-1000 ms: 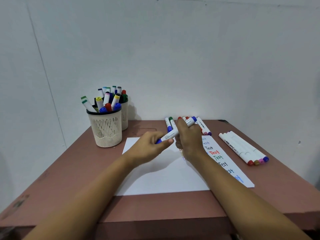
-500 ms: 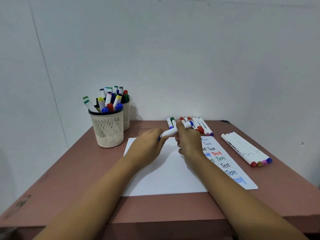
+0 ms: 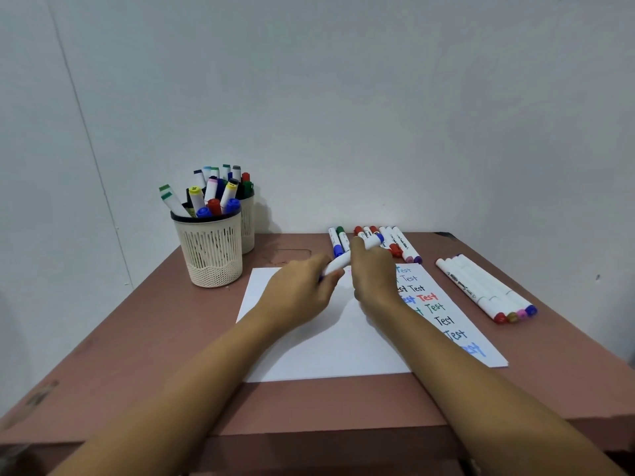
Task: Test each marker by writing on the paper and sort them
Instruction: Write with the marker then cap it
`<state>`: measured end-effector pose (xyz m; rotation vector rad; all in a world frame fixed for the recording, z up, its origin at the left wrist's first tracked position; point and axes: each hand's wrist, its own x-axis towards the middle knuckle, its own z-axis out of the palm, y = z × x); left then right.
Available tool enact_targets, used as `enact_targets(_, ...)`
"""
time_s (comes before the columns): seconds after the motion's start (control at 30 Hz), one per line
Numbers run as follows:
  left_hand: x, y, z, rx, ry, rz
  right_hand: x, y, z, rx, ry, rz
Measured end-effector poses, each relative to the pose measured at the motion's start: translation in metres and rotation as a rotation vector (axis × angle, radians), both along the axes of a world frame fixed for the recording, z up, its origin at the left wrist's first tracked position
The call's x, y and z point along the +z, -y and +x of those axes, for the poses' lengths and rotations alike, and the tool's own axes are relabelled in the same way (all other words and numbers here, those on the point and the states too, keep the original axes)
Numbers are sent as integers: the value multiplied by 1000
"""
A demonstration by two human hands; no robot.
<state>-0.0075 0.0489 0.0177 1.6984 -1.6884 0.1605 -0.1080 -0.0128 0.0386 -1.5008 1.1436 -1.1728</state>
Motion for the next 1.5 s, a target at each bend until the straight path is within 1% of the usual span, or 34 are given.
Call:
enact_targets(0.07,0,0,2,-6,-84,-33,2,1,-1,9,16,-30)
enact_targets(0.13,0,-1,4,25,-84,-36,2,1,0,16,49,-29)
enact_targets(0.27,1,0,3,93,-112,41,-2,2,-4,27,8,-80)
enact_targets(0.33,2,0,6,103,-137,88,-2,3,-5,23,46,-62)
enact_targets(0.4,3,0,13,91,-171,111,-1,8,-6,-12,178,8)
enact_targets(0.47,3,0,23,117,-204,82,0,13,-10,-47,345,97)
enact_targets(0.57,0,1,36,204,-195,69,0,18,-17,30,598,232)
enact_targets(0.63,-4,2,41,234,-136,107,1,19,-21,96,686,300)
enact_targets(0.73,-11,3,46,194,-56,188,2,18,-26,134,745,383)
enact_targets(0.8,-15,3,48,167,-12,238,-1,18,-28,158,703,370)
enact_targets(1.03,-22,5,52,155,23,387,-7,11,-46,103,341,232)
enact_targets(1.2,-23,7,53,158,41,404,-19,-8,-68,108,96,105)
enact_targets(1.37,-23,7,53,147,38,402,-25,-18,-71,79,-22,13)
enact_targets(1.5,-23,8,54,149,42,398,-24,-21,-69,60,-29,-4)
